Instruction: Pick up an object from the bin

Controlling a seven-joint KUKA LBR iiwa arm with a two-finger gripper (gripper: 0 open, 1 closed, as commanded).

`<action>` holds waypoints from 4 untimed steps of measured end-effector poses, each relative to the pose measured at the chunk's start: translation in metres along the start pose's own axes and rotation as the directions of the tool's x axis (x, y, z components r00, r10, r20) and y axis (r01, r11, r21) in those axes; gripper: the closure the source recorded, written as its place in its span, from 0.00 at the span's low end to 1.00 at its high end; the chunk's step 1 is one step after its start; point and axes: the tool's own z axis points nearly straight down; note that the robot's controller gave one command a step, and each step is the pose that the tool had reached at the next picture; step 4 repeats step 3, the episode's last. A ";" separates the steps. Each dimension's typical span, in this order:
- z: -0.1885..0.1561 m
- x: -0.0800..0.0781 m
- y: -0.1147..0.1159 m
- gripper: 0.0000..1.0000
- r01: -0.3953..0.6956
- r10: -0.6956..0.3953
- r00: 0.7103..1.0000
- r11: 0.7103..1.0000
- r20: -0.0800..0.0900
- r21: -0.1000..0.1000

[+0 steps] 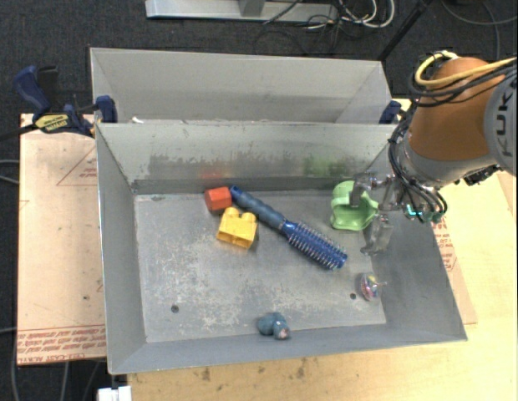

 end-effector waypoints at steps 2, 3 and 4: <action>0.078 0.016 0.062 1.00 -0.284 0.284 0.959 0.959 0.005 0.000; -0.049 0.027 0.072 1.00 -0.255 0.255 0.967 0.967 0.013 -0.002; -0.049 0.027 0.072 1.00 -0.255 0.255 0.967 0.967 0.013 -0.002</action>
Offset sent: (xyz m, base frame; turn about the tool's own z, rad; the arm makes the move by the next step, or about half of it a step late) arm -0.0162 0.0616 -0.0768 0.2913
